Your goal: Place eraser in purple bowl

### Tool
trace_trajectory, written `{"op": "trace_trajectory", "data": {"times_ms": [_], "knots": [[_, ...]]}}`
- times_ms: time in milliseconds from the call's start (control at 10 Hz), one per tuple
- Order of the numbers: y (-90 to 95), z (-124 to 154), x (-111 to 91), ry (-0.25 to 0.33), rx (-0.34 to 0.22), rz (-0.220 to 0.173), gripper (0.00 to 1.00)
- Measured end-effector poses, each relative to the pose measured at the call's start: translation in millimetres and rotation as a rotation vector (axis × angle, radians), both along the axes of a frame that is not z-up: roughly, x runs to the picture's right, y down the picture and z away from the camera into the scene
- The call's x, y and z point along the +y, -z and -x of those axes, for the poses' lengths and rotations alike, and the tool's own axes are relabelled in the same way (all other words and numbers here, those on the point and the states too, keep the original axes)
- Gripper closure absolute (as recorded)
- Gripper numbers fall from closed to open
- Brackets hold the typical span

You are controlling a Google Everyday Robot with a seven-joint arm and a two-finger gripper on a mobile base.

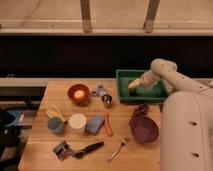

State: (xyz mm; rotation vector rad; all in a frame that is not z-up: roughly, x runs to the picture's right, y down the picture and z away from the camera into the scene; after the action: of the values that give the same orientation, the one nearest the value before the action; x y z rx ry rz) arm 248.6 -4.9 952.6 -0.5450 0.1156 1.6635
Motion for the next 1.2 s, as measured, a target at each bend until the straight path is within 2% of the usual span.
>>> {"op": "trace_trajectory", "data": {"times_ms": [500, 900, 1000, 1200], "knots": [[-23.8, 11, 16, 0.045, -0.012, 0.057, 0.2], [-37.4, 24, 24, 0.104, -0.005, 0.079, 0.22], [-39.7, 28, 25, 0.13, 0.002, 0.075, 0.31], [-40.5, 28, 26, 0.143, 0.015, 0.07, 0.5]]}}
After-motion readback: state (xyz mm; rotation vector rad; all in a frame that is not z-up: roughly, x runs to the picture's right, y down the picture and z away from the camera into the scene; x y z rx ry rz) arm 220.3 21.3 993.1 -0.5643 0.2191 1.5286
